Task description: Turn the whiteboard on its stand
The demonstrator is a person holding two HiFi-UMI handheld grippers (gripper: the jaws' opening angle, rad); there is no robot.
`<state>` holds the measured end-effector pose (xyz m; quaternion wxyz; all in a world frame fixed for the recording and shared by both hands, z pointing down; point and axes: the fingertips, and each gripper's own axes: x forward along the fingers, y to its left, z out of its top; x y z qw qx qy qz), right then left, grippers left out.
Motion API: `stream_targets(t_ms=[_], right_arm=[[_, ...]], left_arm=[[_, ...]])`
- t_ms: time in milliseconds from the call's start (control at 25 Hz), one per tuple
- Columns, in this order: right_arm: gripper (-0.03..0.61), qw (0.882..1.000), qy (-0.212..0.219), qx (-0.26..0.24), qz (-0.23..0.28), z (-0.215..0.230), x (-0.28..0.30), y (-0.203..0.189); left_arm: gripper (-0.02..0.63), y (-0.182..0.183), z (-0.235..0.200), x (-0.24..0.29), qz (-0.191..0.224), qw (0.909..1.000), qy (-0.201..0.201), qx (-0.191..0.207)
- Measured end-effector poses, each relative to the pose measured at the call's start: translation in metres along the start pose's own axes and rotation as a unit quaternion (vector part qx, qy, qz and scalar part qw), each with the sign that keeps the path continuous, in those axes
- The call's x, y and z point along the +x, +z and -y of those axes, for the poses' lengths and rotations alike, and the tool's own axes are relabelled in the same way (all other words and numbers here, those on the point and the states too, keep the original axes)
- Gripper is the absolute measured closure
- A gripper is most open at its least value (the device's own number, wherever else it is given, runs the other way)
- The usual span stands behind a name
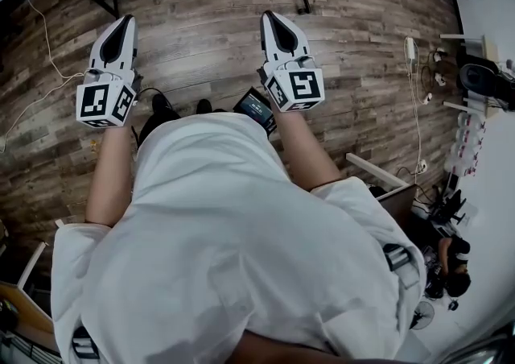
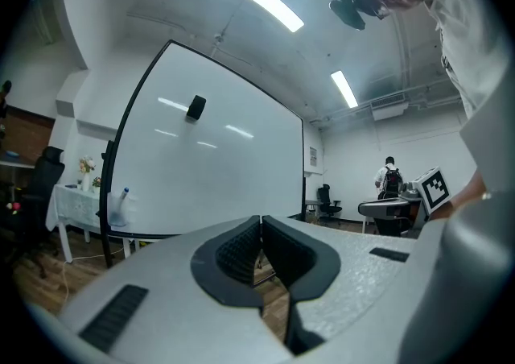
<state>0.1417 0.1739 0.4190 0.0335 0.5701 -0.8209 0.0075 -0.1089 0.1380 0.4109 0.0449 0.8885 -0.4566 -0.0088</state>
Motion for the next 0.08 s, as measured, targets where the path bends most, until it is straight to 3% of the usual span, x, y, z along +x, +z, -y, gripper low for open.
stream_targets(t_ms=[80], right_arm=[[0.581, 1.0, -0.001, 0.002, -0.001, 0.0022, -0.0051, -0.0039]], left_arm=[[0.6, -0.0057, 0.0074, -0.0017, -0.004, 1.0, -0.003, -0.001]])
